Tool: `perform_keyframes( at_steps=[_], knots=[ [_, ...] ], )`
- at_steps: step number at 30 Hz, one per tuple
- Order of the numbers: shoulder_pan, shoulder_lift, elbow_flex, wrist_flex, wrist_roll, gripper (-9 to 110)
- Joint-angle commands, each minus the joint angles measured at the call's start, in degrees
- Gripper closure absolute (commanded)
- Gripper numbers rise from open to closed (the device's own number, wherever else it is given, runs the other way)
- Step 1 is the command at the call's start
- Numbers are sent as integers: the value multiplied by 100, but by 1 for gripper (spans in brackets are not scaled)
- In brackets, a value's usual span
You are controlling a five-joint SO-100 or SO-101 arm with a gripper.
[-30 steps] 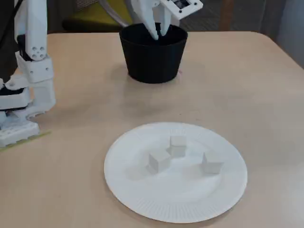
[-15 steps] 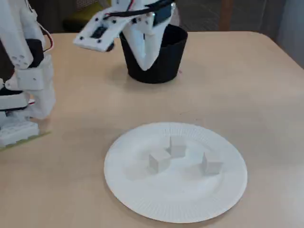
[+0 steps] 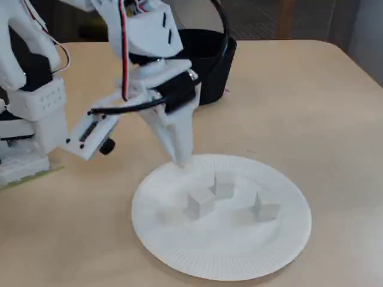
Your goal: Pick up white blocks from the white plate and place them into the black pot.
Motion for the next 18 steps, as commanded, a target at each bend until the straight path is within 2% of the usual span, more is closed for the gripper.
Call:
perform_keyframes(
  at_steps=[1, 5, 7, 18],
  knots=[
    [79, -272, -149, -158, -97, 95],
    [0, -589, -343, 26, -79, 80],
    [-53, -694, -369, 35, -62, 77],
    [-141, -1248, -650, 0, 70, 78]
  ],
)
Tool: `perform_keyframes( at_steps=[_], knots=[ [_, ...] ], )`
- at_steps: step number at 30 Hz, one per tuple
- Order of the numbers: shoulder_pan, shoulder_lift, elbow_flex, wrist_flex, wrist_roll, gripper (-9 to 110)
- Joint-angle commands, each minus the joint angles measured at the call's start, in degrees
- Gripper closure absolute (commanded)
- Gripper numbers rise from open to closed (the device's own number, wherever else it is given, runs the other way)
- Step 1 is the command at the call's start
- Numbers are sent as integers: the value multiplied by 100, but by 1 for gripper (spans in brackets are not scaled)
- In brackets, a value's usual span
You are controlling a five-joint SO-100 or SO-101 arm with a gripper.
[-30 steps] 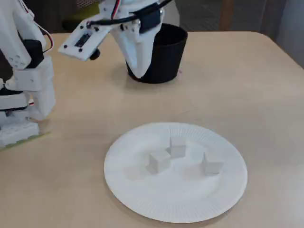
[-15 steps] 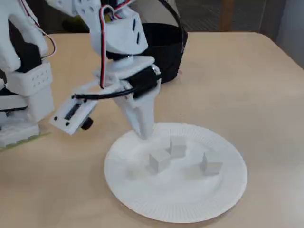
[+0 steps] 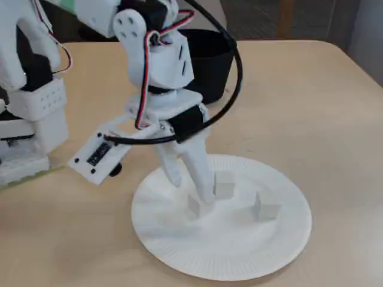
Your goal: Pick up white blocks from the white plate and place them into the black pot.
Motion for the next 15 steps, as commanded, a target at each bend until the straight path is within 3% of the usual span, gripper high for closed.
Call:
perform_keyframes(
  at_steps=[1, 11, 13, 15],
  knots=[
    [-105, -149, -360, -9, 44, 79],
    [-123, -940, -598, -598, 158, 84],
    [-123, -1134, -598, -747, 202, 90],
    [-123, -1274, -598, -967, 193, 104]
  ],
)
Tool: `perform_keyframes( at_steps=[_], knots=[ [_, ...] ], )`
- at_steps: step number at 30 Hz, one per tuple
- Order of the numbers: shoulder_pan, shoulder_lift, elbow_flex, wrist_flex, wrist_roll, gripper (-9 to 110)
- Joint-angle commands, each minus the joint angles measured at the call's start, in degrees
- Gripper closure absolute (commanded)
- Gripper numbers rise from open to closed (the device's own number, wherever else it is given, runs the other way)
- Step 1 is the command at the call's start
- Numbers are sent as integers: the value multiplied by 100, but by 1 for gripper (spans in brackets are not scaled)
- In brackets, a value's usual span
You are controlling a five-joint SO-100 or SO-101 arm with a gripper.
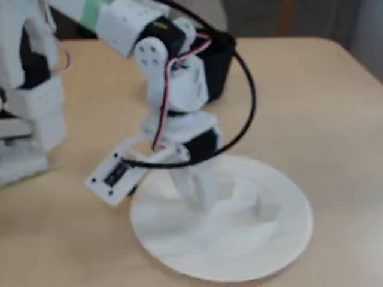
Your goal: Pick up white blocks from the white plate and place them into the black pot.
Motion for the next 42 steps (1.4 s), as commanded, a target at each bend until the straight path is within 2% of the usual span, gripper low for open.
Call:
perform_keyframes(
  at_steps=[1, 8, 15, 20, 27, 34, 42],
  knots=[
    [-79, -141, -193, -369, -9, 104],
    [-176, 0, -369, -624, -53, 104],
    [-677, 1354, -1336, -369, -879, 104],
    [-2206, 1986, -2461, 756, -1635, 104],
    [-5019, 2329, -2241, 1151, -2180, 104],
    [-6231, 2162, -598, -510, -2127, 104],
    [-6609, 932, -457, -1187, -2452, 104]
  ],
)
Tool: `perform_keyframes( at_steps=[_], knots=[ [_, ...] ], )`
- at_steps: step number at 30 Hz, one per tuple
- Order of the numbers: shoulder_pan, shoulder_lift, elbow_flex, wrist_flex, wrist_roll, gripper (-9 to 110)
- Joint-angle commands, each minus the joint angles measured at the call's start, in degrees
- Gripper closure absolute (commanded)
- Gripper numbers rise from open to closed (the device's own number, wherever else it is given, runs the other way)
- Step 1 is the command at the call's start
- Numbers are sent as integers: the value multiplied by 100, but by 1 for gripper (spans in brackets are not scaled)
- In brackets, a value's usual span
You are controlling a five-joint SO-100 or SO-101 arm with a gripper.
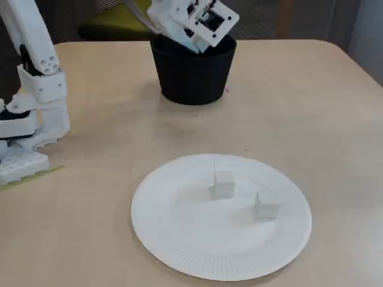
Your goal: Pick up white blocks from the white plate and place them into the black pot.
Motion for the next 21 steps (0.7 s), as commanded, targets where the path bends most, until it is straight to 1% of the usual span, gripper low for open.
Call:
perform_keyframes(
  at_steps=[1, 2, 3, 4, 5, 8, 10, 11, 14, 15, 21],
  knots=[
    [-158, -237, -18, -316, -79, 102],
    [-176, -272, -26, -316, -149, 93],
    [-193, -272, -9, -316, -255, 82],
    [-211, -272, -9, -299, -360, 73],
    [-211, -272, -9, -272, -413, 69],
    [-185, -193, -9, -176, -422, 66],
    [-141, -88, -26, -70, -439, 69],
    [-105, -9, -44, -9, -466, 74],
    [105, 378, -70, 220, -501, 98],
    [220, 571, -70, 343, -536, 103],
    [1512, 1503, -70, 1178, -765, 104]
  ],
)
